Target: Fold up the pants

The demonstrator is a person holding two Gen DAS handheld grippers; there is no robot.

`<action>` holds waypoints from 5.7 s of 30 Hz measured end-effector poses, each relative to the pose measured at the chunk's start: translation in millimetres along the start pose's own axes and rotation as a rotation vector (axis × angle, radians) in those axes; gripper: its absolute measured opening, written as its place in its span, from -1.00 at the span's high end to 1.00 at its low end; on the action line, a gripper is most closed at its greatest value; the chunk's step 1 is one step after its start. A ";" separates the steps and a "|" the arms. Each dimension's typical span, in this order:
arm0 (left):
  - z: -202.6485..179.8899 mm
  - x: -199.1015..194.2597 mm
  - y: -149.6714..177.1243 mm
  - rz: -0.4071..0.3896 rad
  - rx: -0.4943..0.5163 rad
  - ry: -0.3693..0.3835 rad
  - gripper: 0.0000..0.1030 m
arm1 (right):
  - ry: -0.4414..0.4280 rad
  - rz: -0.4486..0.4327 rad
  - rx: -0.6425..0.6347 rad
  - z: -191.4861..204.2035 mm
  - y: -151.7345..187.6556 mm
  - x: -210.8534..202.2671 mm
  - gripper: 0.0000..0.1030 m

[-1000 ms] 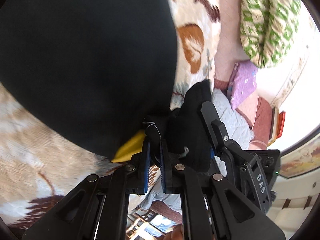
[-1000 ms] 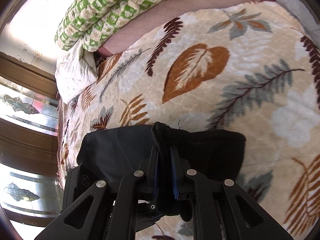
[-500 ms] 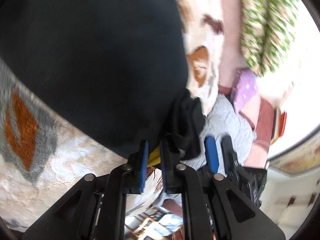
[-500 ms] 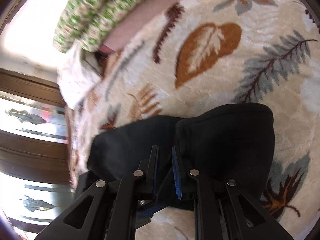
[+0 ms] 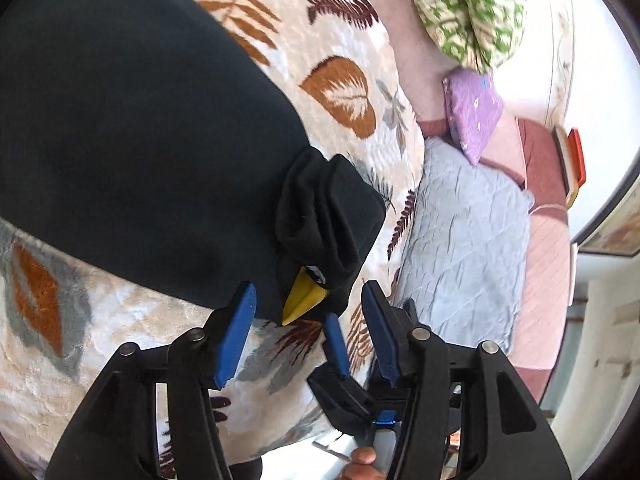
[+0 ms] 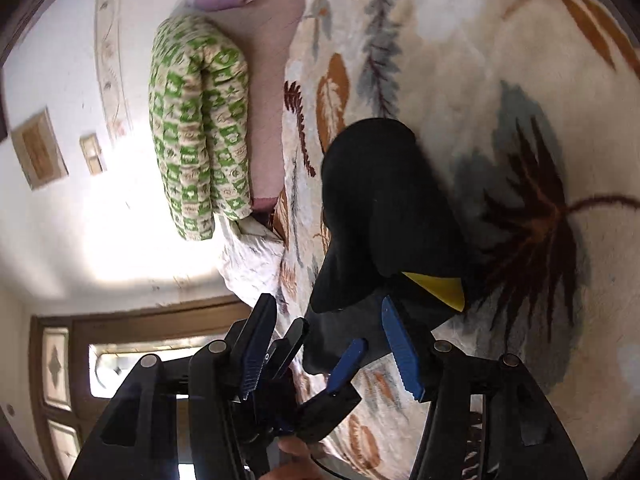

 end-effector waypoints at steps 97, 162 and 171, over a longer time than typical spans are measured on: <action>21.3 -97.0 -28.1 -0.182 0.243 -0.079 0.61 | 0.168 -0.089 -0.421 43.1 -42.4 -14.5 0.11; 144.2 -217.2 -86.5 -0.194 0.293 -0.231 0.26 | 0.520 0.051 -1.417 76.3 253.8 241.6 0.42; 132.6 -194.3 -96.3 -0.125 0.294 -0.178 0.26 | 0.511 0.075 -1.393 72.6 252.1 245.7 0.41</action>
Point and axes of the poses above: each gripper's, at about its wrist camera, not at the fingertips, and x roughly the way its jaws point, z to its left, y to its underside, the point moved 3 cm from there along x, roughly the way its jaws point, and after that the axes turned 5 degrees about x, right-handed, at the moved point
